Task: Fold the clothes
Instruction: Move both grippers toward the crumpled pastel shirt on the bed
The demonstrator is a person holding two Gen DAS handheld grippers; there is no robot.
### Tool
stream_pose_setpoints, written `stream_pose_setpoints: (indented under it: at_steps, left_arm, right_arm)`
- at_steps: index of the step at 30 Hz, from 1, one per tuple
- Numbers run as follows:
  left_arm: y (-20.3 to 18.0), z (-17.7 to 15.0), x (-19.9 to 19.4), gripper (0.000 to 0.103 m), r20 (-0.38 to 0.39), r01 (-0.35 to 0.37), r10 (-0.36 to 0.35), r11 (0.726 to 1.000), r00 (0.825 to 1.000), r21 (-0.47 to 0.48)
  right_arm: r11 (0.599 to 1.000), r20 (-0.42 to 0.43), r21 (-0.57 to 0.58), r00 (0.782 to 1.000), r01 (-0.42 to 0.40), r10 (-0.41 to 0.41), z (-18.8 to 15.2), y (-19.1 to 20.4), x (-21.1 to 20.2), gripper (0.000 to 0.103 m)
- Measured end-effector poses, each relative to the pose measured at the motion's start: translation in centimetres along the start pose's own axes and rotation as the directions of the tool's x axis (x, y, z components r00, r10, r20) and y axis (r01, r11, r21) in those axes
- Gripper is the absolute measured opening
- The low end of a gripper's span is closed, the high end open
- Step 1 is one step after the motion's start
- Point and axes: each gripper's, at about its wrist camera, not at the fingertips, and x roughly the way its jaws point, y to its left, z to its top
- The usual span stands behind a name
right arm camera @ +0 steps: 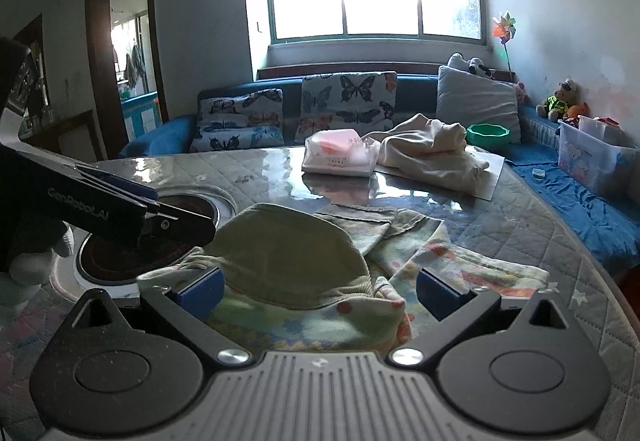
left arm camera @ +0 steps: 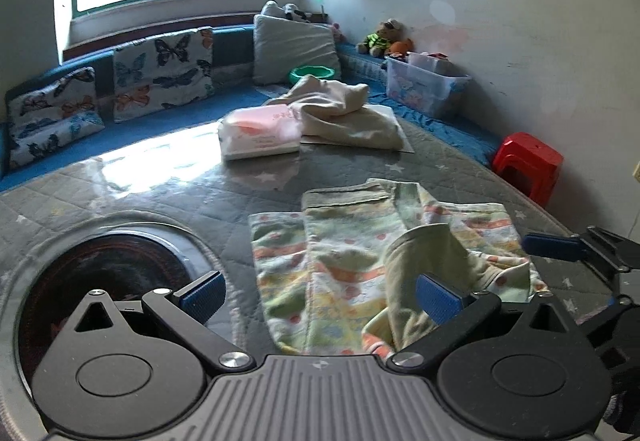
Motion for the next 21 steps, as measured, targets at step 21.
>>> stream_pose_setpoints:
  at_steps: [21]
  left_arm:
    - [-1.0, -0.3, 1.0, 0.101, -0.058, 0.039, -0.040, 0.999, 0.998, -0.012]
  right_arm:
    - [0.999, -0.055, 0.025, 0.998, 0.041, -0.040, -0.7, 0.1, -0.5, 0.103]
